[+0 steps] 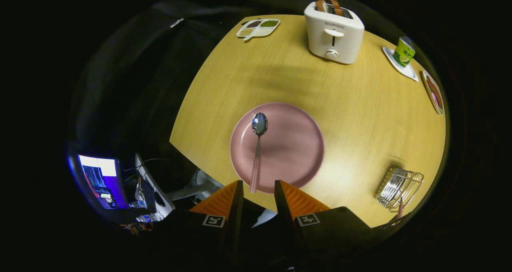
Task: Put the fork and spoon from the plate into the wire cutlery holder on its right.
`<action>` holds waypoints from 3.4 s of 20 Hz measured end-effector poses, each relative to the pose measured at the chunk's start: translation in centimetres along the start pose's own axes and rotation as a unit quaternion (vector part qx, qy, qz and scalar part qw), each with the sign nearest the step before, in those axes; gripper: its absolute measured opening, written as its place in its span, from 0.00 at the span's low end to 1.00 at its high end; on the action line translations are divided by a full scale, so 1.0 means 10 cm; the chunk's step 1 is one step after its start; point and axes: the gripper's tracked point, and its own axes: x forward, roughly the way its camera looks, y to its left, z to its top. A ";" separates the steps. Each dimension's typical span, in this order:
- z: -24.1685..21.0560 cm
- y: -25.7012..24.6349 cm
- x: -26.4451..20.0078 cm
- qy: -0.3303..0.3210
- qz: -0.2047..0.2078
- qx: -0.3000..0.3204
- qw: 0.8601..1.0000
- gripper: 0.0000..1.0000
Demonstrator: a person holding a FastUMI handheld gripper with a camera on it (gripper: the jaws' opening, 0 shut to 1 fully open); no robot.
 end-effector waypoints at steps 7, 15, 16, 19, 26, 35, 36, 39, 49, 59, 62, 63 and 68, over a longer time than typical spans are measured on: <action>-0.13 -0.03 0.67 0.027 -0.033 0.027 0.999 0.49; -0.25 -0.05 1.00 0.052 -0.053 0.035 0.997 0.35; -0.24 -0.06 0.96 0.050 -0.053 0.032 0.997 0.19; -0.17 -0.11 0.88 0.031 -0.058 0.021 0.998 0.10; -0.14 -0.23 -0.23 0.034 0.004 -0.010 0.999 0.10; -0.75 -1.78 -1.82 0.119 -0.080 -0.022 0.989 0.10; -0.90 -1.91 -1.94 0.139 -0.084 -0.013 0.987 0.10; -1.24 -2.28 -2.17 0.207 -0.103 -0.001 0.973 0.10; -1.40 -2.79 -1.79 0.359 -0.129 0.051 0.923 0.10; -1.25 -2.94 -1.48 0.388 -0.128 0.080 0.909 0.11; -1.21 -2.94 -1.43 0.376 -0.127 0.078 0.914 0.14; -1.21 -2.96 -1.43 0.373 -0.128 0.076 0.916 0.17; -1.13 -2.93 -1.54 0.326 -0.125 0.051 0.936 0.36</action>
